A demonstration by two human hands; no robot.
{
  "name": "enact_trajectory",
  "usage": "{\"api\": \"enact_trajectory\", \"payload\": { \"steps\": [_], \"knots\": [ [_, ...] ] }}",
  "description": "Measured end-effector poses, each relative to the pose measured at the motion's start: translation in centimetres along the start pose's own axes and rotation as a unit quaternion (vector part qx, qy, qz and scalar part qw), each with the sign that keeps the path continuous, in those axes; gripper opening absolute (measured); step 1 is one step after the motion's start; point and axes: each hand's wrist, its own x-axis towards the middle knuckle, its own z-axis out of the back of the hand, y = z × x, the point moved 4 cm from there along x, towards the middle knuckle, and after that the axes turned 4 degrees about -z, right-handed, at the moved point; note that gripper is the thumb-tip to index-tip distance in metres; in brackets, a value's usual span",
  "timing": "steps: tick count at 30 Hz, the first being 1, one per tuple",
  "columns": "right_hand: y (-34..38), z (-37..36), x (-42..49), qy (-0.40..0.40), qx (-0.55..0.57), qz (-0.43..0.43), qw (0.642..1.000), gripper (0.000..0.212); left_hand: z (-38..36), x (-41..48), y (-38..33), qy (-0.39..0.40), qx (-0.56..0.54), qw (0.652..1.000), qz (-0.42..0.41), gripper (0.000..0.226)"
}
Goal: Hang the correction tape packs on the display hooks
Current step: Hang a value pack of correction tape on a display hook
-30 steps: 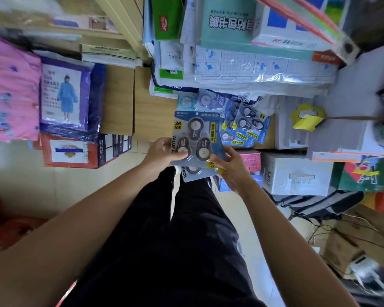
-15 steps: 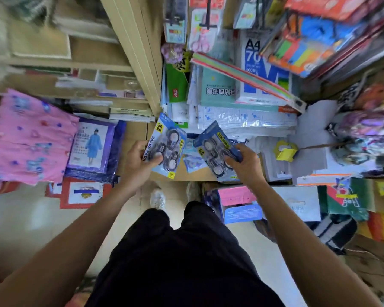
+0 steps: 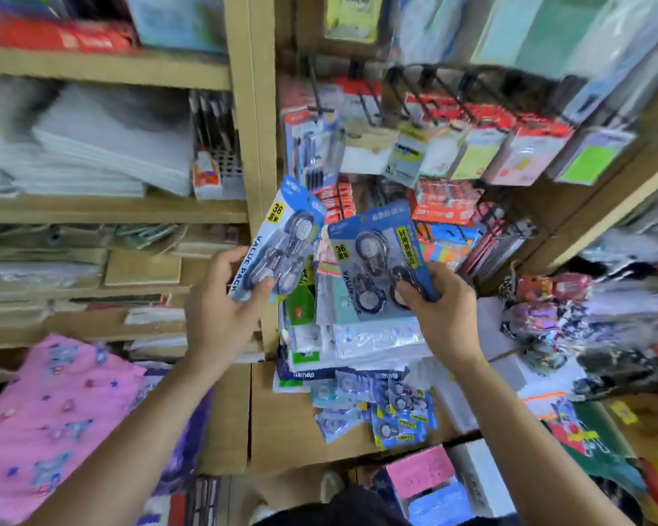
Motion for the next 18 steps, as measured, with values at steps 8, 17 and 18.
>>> {"api": "enact_trajectory", "payload": {
  "steps": [8, 17, 18],
  "knots": [
    [8.7, 2.0, 1.8, -0.130, 0.063, 0.065, 0.987, 0.014, 4.4, 8.3, -8.7, -0.114, -0.030, 0.979, -0.168, 0.039],
    [18.9, 6.0, 7.0, -0.192, 0.114, 0.169, 0.960, 0.014, 7.6, 16.7, -17.9, -0.175, -0.023, 0.945, -0.276, 0.041],
    [20.0, 6.7, 7.7, -0.198, 0.116, 0.182, 0.956, 0.014, 8.0, 17.5, -18.9, -0.185, -0.019, 0.938, -0.293, 0.042]
  ]
}}
